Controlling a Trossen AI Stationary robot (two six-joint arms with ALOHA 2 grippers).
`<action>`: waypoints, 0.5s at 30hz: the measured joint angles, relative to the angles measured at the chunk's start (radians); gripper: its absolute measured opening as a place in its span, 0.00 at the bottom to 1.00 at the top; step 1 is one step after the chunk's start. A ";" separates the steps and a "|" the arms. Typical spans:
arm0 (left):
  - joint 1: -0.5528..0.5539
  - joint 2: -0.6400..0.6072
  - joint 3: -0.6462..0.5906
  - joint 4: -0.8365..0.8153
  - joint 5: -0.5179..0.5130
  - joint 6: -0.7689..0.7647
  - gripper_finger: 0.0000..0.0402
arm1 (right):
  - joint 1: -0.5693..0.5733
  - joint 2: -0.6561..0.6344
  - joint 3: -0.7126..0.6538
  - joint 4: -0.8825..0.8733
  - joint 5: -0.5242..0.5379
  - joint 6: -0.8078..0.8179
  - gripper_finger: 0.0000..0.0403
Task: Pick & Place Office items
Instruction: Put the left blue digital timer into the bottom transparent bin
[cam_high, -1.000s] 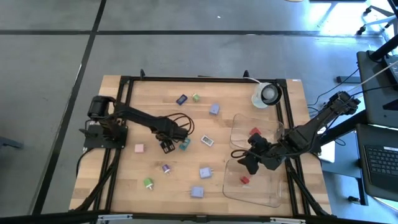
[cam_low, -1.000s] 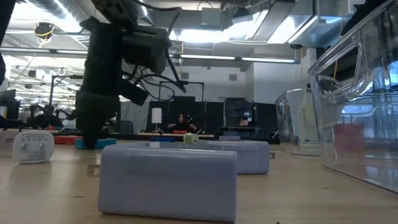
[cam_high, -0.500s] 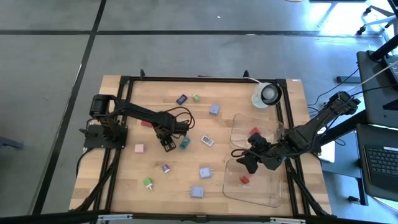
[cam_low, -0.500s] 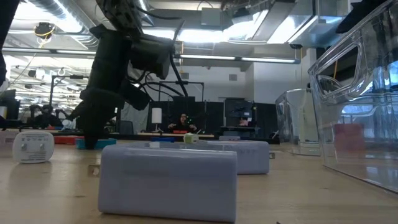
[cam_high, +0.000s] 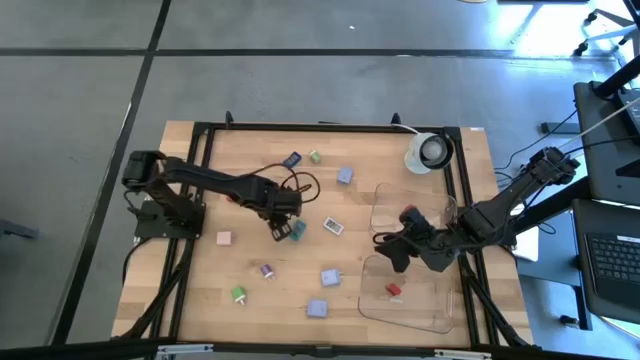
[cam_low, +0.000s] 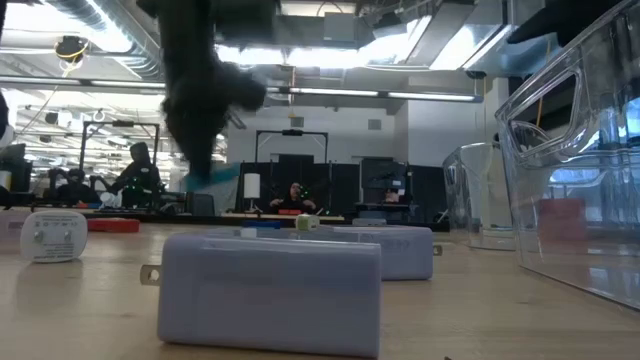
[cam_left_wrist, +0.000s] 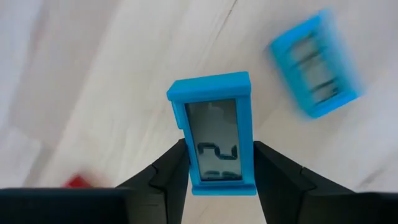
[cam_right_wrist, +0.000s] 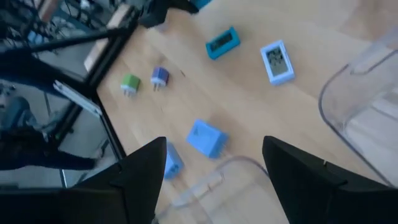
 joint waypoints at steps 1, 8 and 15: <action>-0.008 -0.028 0.007 0.046 -0.013 0.000 0.36 | -0.004 0.000 0.000 0.011 0.018 0.000 0.67; -0.051 -0.193 0.009 0.384 -0.062 0.075 0.37 | -0.028 0.000 0.000 0.078 0.209 0.000 0.67; -0.091 -0.247 0.009 0.684 -0.093 0.185 0.37 | -0.043 0.000 0.000 0.230 0.432 -0.056 0.67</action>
